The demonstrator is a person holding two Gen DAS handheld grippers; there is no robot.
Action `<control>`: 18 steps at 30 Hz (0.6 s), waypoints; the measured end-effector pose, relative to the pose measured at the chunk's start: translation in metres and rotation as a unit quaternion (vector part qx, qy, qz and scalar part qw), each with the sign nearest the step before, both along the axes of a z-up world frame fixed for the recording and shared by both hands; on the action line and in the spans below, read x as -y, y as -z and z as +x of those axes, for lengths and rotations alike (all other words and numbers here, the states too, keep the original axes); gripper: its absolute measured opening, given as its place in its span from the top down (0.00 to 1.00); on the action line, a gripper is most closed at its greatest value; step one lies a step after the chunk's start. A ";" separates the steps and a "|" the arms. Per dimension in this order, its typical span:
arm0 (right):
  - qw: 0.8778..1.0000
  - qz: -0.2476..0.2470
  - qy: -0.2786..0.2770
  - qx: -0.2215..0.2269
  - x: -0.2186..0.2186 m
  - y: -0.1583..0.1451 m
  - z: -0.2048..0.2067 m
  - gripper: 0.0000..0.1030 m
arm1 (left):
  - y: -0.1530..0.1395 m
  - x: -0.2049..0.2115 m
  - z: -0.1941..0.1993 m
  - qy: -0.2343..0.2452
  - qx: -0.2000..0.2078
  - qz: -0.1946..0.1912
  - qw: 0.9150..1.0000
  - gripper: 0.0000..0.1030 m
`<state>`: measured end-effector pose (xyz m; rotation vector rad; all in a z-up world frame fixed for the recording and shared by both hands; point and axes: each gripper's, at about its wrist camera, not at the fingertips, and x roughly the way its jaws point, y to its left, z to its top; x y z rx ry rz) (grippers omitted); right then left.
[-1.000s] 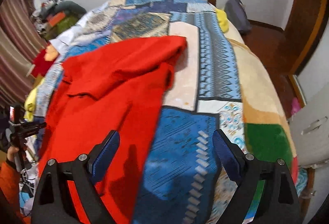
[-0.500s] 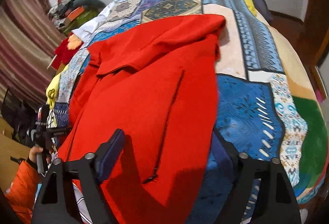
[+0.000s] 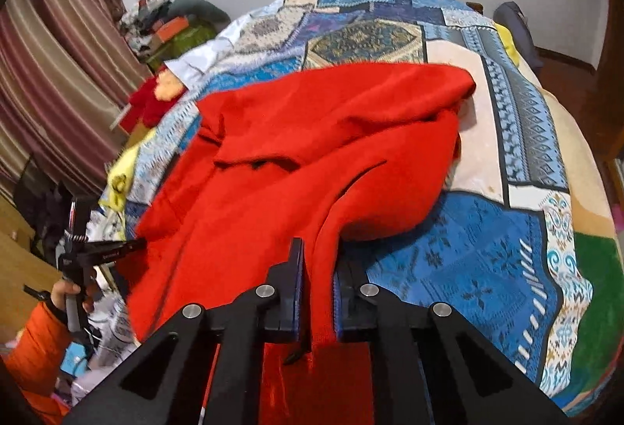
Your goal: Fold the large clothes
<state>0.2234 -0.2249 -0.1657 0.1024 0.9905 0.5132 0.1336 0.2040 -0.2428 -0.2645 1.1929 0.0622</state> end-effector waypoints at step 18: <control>0.996 0.006 0.061 0.063 0.005 -0.049 0.128 0.92 | -0.102 0.029 0.194 0.019 0.139 0.078 0.987 0.99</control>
